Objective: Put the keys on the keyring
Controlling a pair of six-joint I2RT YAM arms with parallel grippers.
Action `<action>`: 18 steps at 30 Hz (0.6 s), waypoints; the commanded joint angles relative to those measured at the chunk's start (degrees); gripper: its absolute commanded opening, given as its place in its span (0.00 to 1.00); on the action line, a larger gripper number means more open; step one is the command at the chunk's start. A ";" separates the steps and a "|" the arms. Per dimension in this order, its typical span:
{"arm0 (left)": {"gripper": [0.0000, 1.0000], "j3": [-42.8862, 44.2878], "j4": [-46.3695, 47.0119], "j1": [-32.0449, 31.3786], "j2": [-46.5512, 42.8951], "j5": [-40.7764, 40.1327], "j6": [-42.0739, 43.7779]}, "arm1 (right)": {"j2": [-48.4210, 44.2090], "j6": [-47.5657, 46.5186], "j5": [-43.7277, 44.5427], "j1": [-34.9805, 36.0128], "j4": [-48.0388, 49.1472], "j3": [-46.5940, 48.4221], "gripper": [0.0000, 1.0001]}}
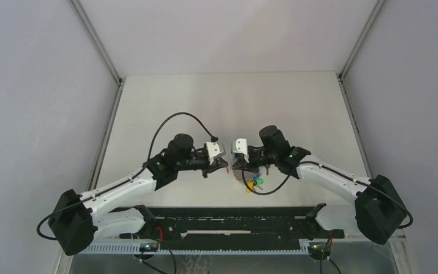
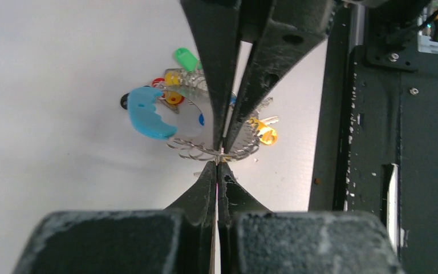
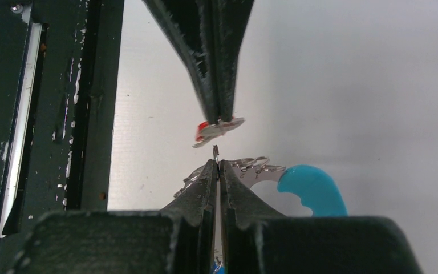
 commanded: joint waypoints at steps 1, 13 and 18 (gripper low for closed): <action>0.00 -3.21 9.79 -0.66 -1.31 -3.42 -3.55 | -1.03 0.57 -2.40 -1.03 5.53 -1.87 0.00; 0.00 -10.31 19.29 -1.66 -1.51 -6.44 -6.14 | -2.82 2.23 -3.36 -2.85 13.47 -7.36 0.00; 0.00 -13.71 26.67 -2.37 0.32 -6.25 -8.37 | -2.38 2.51 -3.69 -3.34 17.30 -9.42 0.00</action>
